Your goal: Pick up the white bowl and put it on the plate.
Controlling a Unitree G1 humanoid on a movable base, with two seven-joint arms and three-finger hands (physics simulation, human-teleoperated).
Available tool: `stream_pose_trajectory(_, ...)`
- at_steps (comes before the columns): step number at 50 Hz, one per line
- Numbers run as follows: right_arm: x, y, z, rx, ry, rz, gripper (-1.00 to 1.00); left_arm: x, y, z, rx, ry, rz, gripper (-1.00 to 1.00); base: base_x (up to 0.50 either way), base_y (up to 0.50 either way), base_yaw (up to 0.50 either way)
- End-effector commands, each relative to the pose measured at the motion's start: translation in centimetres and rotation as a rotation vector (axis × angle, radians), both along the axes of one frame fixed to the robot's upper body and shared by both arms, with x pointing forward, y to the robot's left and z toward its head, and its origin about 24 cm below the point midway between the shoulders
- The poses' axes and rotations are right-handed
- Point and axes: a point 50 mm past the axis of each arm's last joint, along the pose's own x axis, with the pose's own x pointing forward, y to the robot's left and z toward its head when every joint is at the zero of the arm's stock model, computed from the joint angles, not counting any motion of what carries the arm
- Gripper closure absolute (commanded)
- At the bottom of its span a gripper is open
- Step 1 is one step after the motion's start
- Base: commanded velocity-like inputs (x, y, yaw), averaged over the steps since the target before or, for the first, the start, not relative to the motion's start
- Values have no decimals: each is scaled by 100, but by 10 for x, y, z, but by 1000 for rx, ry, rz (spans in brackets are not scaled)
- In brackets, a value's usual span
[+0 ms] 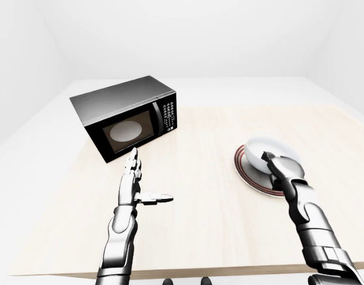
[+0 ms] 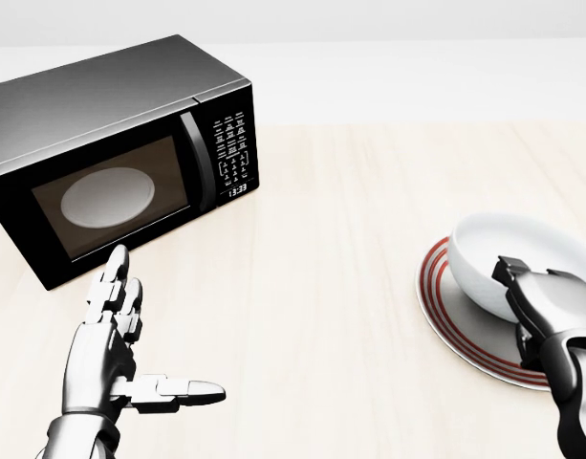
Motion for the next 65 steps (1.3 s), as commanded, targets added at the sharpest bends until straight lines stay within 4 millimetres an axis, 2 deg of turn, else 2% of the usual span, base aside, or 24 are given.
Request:
stream_pose_trajectory(1, 1, -1, 2, -20, -19, -2, 100, 0, 0, 0, 0, 0, 0, -100, 0, 0, 0)
stream_pose_trajectory(22, 0, -2, -6, -19, -1, -6, 100, 0, 0, 0, 0, 0, 0, -100, 0, 0, 0)
stream_pose_trajectory(24, 0, -2, -5, -20, -3, -6, 76, 0, 0, 0, 0, 0, 0, -100, 0, 0, 0)
stream_pose_trajectory(26, 0, -2, -4, -18, -5, -6, 75, 0, 0, 0, 0, 0, 0, -100, 0, 0, 0)
stream_pose_trajectory(27, 0, -2, -4, -20, -4, -7, 64, 0, 0, 0, 0, 0, 0, -100, 0, 0, 0)
stream_pose_trajectory(28, 0, -2, -4, -20, -4, -7, 13, 0, 0, 0, 0, 0, 0, -100, 0, 0, 0)
stream_pose_trajectory(29, 0, -3, -4, -20, -4, -8, -7, 0, 0, 0, 0, 0, 0, -100, 0, 0, 0)
stream_pose_trajectory(31, -1, -2, -4, -20, -4, -8, -68, 0, 0, 0, 0, 0, 0, -100, 0, 0, 0)
stream_pose_trajectory(32, -1, -2, -5, -19, -3, -9, -79, 0, 0, 0, 0, 0, 0, -100, 0, 0, 0)
stream_pose_trajectory(33, -2, -2, -6, -20, 1, -10, -100, 0, 0, 0, 0, 0, 0, -100, 0, 0, 0)
stream_pose_trajectory(42, -2, 0, 0, -12, -7, -5, -100, 2, 0, -2, -3, 18, 0, -100, 0, 0, 0)
stream_pose_trajectory(47, -6, 10, 24, 16, -53, 23, -100, 2, -1, -1, -3, 18, 0, -100, 0, 0, 0)
stream_pose_trajectory(50, -11, 17, 56, 23, -116, 44, -100, 2, -1, -1, -3, 18, 0, -100, 0, 0, 0)
stream_pose_trajectory(53, -16, 21, 75, 22, -150, 56, -100, 2, -1, -1, -3, 18, -1, -100, 0, 0, 0)
stream_pose_trajectory(57, -25, 31, 112, 18, -212, 97, -100, 1, -1, 0, -4, 17, -1, -100, 0, 0, 0)
stream_pose_trajectory(63, -37, 42, 153, -11, -295, 150, -100, 2, -1, 0, -4, 18, -1, -100, 0, 0, 0)
stream_pose_trajectory(65, -40, 43, 161, -24, -329, 156, -100, 2, -1, -1, -4, 17, -1, -100, 0, 0, 0)
